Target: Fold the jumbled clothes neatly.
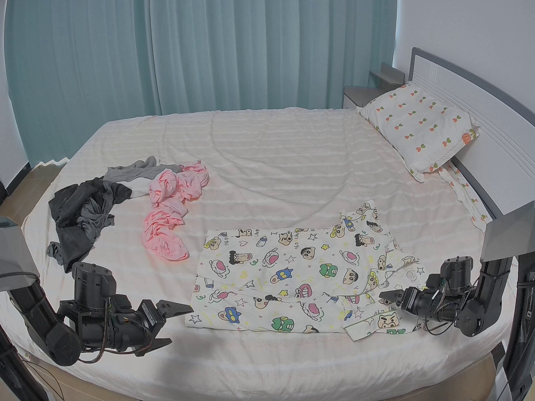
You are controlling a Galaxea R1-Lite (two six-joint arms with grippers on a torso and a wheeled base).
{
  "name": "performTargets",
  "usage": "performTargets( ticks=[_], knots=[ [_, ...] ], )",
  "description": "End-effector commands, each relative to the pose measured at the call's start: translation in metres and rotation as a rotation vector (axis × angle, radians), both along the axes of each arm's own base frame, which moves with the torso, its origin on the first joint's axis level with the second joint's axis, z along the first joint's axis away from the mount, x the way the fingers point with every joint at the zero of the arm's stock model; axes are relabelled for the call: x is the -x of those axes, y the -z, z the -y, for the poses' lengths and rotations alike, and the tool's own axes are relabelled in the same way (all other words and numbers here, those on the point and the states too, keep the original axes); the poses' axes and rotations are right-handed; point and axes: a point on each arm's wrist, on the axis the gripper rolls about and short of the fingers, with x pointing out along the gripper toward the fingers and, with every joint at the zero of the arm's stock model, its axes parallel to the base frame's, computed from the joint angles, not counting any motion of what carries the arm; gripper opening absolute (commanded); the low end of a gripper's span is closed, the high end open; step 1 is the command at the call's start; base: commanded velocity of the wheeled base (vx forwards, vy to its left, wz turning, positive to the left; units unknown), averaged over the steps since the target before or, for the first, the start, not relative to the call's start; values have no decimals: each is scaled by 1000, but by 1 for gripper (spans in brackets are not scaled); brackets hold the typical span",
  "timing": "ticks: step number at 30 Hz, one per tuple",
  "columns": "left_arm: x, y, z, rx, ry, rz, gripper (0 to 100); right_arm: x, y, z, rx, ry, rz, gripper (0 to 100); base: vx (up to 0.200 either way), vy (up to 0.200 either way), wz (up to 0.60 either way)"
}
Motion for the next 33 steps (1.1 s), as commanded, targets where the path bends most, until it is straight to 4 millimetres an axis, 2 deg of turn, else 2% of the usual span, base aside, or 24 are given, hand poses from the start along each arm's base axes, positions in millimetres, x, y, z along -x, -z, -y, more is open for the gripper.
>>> performTargets(
  ticks=[1, 3, 4, 8, 13, 19, 21, 30, 31, 33],
  knots=[
    [0, 0, 0, 0, 0, -1, 100, 2, 4, -6, -4, -29, -17, 100, 0, 0, 0],
    [0, 0, 0, 0, 0, -1, 100, 2, 9, -13, -5, -56, -28, 100, 0, 0, 0],
    [0, 0, 0, 0, 0, -1, 100, 2, 10, -15, -4, -64, -30, 0, 0, 0, 0],
    [0, 0, 0, 0, 0, -1, 100, 1, 9, -17, -5, -71, -24, 0, 0, 0, 0],
    [0, 0, 0, 0, 0, -1, 100, 2, 3, -11, -6, -48, -12, 0, 0, 0, 0],
    [0, 0, 0, 0, 0, -1, 100, 10, -9, -8, -7, -40, 5, 0, 0, 0, 0],
    [0, 0, 0, 0, 0, -1, 100, 19, -13, -7, -6, -43, -8, 0, 0, 0, 0],
    [0, 0, 0, -1, 1, 0, 100, 29, -5, -1, 1, -19, -47, 0, 0, 0, 0],
    [0, 0, 0, -1, 1, 0, 100, 29, -4, -1, 2, -18, -50, 100, 0, 0, 0],
    [0, 1, 0, -1, 1, -2, 100, 35, -1, 0, 6, -14, -69, 100, 0, 0, 0]
  ],
)
